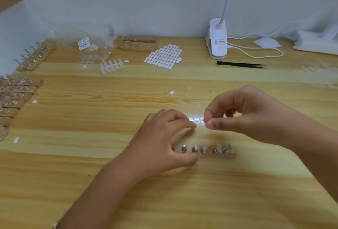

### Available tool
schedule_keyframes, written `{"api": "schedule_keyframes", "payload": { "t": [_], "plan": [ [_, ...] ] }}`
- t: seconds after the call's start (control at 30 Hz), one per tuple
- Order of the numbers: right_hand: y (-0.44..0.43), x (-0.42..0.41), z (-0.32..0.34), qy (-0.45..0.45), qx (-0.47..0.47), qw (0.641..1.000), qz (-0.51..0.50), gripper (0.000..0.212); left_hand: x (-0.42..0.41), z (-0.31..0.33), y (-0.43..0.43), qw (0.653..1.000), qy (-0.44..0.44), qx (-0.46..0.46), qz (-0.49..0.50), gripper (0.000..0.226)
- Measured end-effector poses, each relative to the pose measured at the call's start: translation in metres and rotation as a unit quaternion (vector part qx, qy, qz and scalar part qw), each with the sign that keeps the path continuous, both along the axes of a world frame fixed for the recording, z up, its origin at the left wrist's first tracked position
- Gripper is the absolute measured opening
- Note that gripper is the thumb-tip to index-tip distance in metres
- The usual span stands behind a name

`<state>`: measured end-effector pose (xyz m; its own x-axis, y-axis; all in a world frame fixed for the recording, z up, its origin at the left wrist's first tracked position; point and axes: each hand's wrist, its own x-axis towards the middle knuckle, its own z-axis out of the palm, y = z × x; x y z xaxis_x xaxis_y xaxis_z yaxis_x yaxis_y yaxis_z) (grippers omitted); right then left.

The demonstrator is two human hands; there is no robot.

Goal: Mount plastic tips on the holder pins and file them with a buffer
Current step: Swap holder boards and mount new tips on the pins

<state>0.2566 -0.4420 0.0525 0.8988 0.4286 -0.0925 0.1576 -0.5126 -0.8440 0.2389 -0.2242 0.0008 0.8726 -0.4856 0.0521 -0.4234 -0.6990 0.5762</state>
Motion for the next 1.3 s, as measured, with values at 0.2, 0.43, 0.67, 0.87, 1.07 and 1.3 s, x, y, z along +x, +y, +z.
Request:
{"api": "schedule_keyframes", "payload": {
  "t": [0.2,0.43,0.67,0.87,1.07,1.3],
  "plan": [
    [0.005,-0.003,-0.004,0.036,-0.054,0.996,0.059,0.023,0.002,0.004,0.004,0.995,0.048,-0.091,0.000,0.020],
    [0.015,0.000,-0.006,0.019,-0.094,0.990,0.106,0.016,-0.001,-0.001,-0.004,0.994,0.038,-0.107,0.008,0.017],
    [0.017,0.000,-0.008,0.008,-0.112,0.989,0.092,0.017,0.000,-0.003,-0.006,0.994,0.033,-0.103,0.008,0.013],
    [0.020,0.001,-0.010,0.029,-0.111,0.990,0.081,0.018,0.000,-0.002,-0.007,0.992,0.048,-0.111,0.024,0.013],
    [0.025,0.000,-0.008,0.042,-0.138,0.987,0.071,0.020,0.000,-0.001,-0.007,0.992,0.052,-0.111,0.031,0.014],
    [0.031,-0.008,-0.004,-0.051,-0.255,0.962,0.087,0.011,-0.002,0.000,-0.009,0.991,0.059,-0.116,0.034,0.013]
  ]
}}
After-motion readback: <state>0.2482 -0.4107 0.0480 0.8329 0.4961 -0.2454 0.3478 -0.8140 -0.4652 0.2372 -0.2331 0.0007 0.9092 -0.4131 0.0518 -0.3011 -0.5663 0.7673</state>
